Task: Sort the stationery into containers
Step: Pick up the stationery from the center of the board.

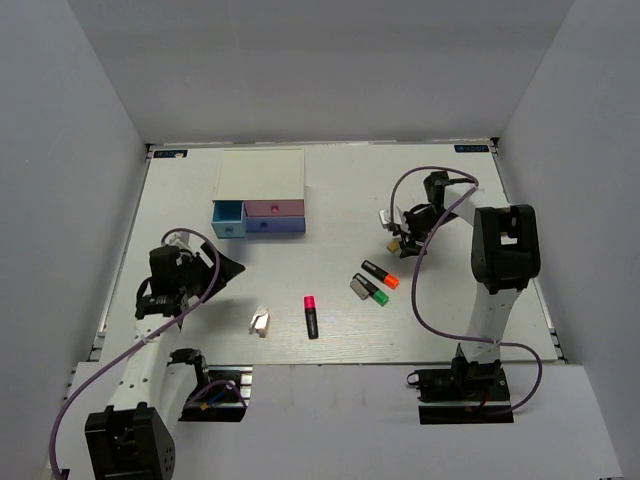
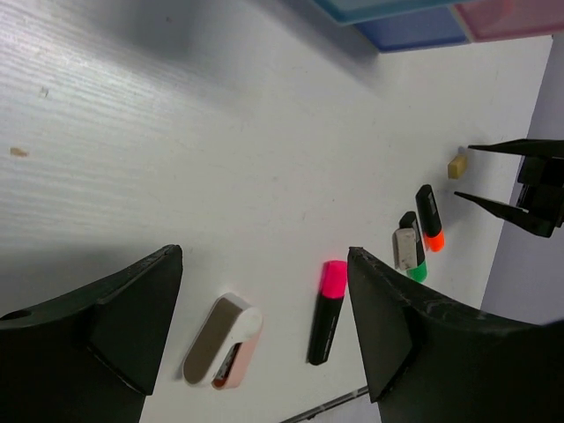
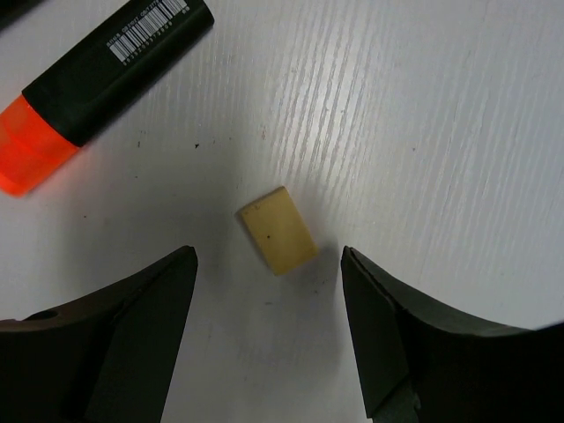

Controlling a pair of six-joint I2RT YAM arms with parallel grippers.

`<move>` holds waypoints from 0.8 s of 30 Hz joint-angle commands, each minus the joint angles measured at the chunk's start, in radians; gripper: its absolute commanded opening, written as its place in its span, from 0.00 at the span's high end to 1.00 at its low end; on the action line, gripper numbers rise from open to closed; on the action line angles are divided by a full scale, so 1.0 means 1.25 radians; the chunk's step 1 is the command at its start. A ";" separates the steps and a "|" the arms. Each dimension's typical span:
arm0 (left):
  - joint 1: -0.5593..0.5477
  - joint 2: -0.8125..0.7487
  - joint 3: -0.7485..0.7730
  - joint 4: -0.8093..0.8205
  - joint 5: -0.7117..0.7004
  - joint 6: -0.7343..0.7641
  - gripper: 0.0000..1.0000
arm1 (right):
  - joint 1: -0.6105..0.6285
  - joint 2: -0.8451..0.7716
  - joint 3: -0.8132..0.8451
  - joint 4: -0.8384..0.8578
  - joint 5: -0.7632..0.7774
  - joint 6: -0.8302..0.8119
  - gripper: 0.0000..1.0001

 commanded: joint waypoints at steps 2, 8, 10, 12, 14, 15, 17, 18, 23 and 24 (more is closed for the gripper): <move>-0.002 0.004 0.043 -0.077 -0.005 -0.002 0.14 | 0.025 0.031 0.055 -0.045 0.017 -0.035 0.28; -0.009 0.042 0.080 -0.120 -0.012 -0.018 0.13 | 0.047 0.100 0.114 -0.115 0.069 -0.068 0.36; -0.009 0.050 0.087 -0.129 -0.012 -0.018 0.13 | 0.051 0.114 0.126 -0.131 0.087 -0.072 0.44; -0.009 0.060 0.094 -0.136 -0.012 -0.026 0.13 | 0.050 0.121 0.134 -0.145 0.112 -0.071 0.57; -0.009 0.067 0.094 -0.144 -0.005 -0.026 0.12 | 0.051 0.121 0.133 -0.157 0.126 -0.071 0.66; -0.009 0.076 0.103 -0.144 -0.005 -0.026 0.12 | 0.049 0.120 0.134 -0.166 0.130 -0.071 0.70; -0.009 0.085 0.103 -0.144 0.002 -0.026 0.12 | 0.048 0.109 0.134 -0.178 0.127 -0.072 0.80; -0.009 0.085 0.103 -0.144 0.002 -0.026 0.12 | 0.048 0.100 0.137 -0.194 0.120 -0.072 0.82; -0.009 0.109 0.103 -0.136 0.028 -0.040 0.12 | 0.086 0.021 0.214 -0.247 -0.011 0.000 0.90; -0.017 0.109 0.103 -0.136 0.035 -0.040 0.12 | 0.096 0.011 0.271 -0.254 -0.047 0.015 0.91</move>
